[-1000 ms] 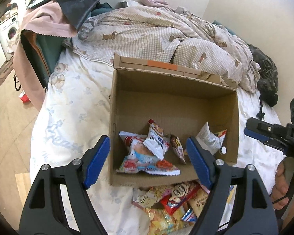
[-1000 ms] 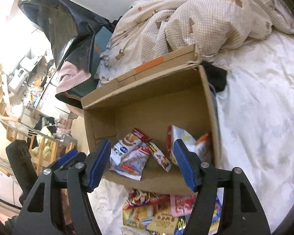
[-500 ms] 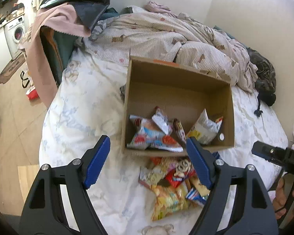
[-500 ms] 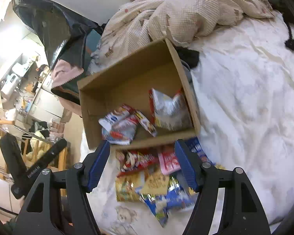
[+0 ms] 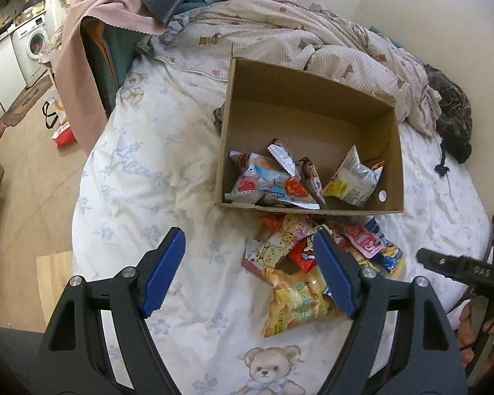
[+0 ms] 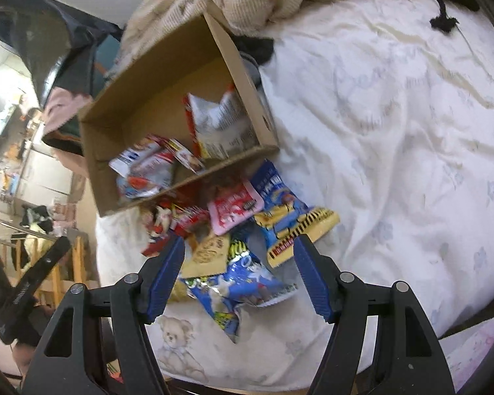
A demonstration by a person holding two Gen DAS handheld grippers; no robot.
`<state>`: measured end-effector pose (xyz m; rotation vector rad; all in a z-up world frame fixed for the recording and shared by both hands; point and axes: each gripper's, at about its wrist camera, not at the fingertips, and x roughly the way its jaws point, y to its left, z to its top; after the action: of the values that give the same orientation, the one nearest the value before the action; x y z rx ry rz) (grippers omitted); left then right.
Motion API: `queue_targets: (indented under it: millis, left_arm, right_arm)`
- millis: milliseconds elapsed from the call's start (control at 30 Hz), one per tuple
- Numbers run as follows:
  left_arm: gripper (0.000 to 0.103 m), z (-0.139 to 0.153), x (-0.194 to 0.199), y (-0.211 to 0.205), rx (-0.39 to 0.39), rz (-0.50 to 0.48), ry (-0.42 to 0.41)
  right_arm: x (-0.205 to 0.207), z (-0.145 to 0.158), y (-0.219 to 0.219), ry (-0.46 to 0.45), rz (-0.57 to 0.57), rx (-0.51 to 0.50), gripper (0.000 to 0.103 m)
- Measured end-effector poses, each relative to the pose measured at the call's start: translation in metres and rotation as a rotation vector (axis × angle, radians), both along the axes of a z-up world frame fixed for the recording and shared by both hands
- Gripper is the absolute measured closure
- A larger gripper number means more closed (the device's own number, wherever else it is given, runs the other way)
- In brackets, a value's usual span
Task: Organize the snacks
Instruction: 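Open both grippers and lift them out of the box, then grasp a yellow snack bag with the left gripper while the right grasps the blue Lonely God bag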
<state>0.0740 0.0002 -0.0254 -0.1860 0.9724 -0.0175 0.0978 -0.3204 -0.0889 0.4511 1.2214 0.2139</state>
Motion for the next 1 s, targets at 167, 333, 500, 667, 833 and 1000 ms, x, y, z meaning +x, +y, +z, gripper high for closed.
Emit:
queue_targets:
  millis: [167, 333, 500, 667, 833, 1000]
  left_arm:
    - [0.026, -0.002, -0.002, 0.012, -0.026, 0.034, 0.032]
    - [0.026, -0.003, -0.003, 0.021, -0.058, 0.06, 0.048]
    - [0.026, -0.002, -0.002, 0.021, -0.075, 0.061, 0.051]
    - [0.026, -0.004, -0.001, 0.018, -0.073, 0.056, 0.057]
    - [0.026, -0.009, 0.001, 0.013, -0.061, 0.04, 0.071]
    - [0.026, -0.039, 0.009, 0.005, -0.038, 0.022, 0.209]
  right_arm:
    - [0.003, -0.039, 0.028, 0.181, 0.095, -0.032, 0.032]
    - [0.0, -0.049, 0.072, 0.168, 0.299, -0.178, 0.009]
    - [0.0, -0.065, 0.098, 0.159, 0.401, -0.35, 0.007]
    - [0.0, -0.073, 0.11, 0.124, 0.438, -0.475, 0.007]
    - [-0.009, -0.065, 0.118, 0.081, 0.479, -0.488, 0.034]
    - [-0.03, -0.045, 0.116, 0.073, 0.506, -0.403, 0.044]
